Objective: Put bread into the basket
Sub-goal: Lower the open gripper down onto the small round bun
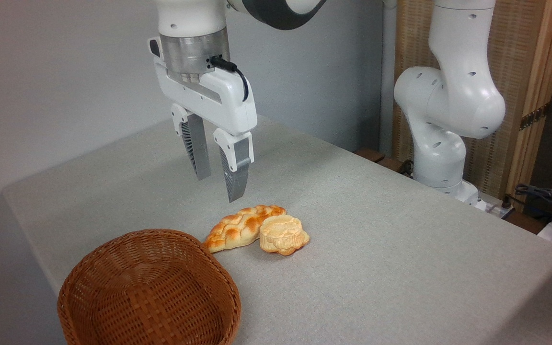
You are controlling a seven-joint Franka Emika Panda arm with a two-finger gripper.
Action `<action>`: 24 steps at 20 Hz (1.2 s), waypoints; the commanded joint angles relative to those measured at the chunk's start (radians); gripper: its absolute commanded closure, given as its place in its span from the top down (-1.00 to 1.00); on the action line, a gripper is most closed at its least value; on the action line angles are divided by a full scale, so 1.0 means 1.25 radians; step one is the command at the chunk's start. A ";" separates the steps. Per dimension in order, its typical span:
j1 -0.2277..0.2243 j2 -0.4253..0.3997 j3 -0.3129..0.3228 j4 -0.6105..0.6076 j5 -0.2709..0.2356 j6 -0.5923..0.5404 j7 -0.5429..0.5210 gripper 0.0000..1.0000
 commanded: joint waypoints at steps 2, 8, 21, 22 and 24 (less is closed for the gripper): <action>-0.009 -0.007 0.001 -0.050 0.008 -0.008 0.030 1.00; -0.005 -0.032 0.035 -0.184 0.022 0.045 0.135 1.00; -0.021 -0.004 0.033 -0.264 0.052 0.118 0.163 1.00; -0.026 0.000 0.033 -0.264 0.052 0.118 0.163 1.00; -0.026 0.001 0.033 -0.264 0.052 0.116 0.163 1.00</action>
